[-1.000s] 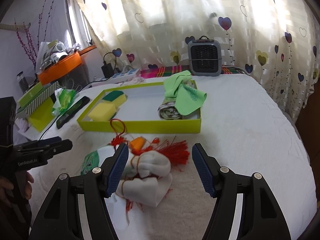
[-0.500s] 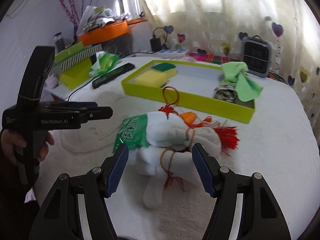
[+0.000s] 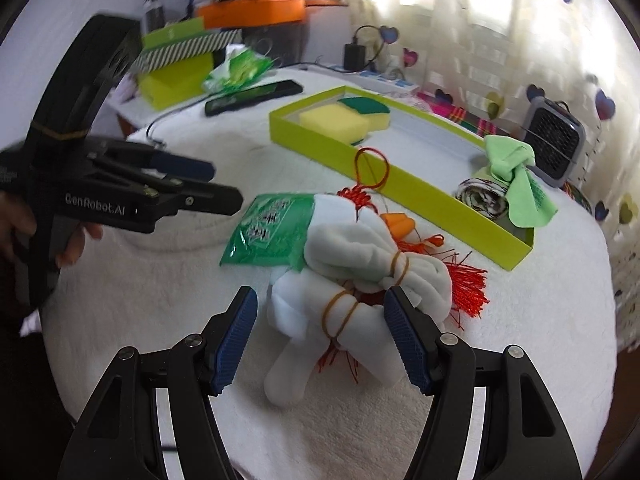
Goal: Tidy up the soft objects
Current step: 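Move both open grippers back toward the green packet and white socks beside the box, then grasp the green tea packet with the left gripper while the right gripper grasps the white socks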
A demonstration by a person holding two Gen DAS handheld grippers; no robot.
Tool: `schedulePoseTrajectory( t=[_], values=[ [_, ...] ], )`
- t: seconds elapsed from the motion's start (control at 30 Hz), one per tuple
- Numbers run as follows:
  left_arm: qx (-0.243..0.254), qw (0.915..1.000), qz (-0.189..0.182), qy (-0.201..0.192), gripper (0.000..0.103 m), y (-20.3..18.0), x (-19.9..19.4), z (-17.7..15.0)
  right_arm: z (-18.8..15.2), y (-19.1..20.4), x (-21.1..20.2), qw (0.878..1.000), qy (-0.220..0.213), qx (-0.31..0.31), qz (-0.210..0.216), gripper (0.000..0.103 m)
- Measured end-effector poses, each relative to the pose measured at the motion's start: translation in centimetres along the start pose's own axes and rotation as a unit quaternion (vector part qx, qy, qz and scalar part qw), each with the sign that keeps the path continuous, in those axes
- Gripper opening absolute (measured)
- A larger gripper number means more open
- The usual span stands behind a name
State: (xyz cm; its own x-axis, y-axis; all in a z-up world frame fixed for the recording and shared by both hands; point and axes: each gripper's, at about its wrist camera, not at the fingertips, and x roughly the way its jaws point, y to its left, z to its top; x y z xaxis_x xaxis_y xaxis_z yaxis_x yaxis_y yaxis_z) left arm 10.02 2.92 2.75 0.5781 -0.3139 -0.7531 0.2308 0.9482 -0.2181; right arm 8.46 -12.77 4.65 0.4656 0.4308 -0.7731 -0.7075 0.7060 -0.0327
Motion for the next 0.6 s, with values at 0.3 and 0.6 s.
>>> schedulePoseTrajectory(
  t=[0.3, 0.6],
  values=[
    [0.103, 0.9945, 0.002, 0.022, 0.067, -3.6, 1.0, -0.6, -0.2, -0.4, 0.5, 0.999, 0.018, -0.003, -0.028, 0.067],
    [0.192, 0.9794, 0.053, 0.034, 0.067, -5.4, 2.0, -0.9, -0.4, -0.7, 0.5, 1.000, 0.009, 0.005, -0.023, 0.062]
  ],
)
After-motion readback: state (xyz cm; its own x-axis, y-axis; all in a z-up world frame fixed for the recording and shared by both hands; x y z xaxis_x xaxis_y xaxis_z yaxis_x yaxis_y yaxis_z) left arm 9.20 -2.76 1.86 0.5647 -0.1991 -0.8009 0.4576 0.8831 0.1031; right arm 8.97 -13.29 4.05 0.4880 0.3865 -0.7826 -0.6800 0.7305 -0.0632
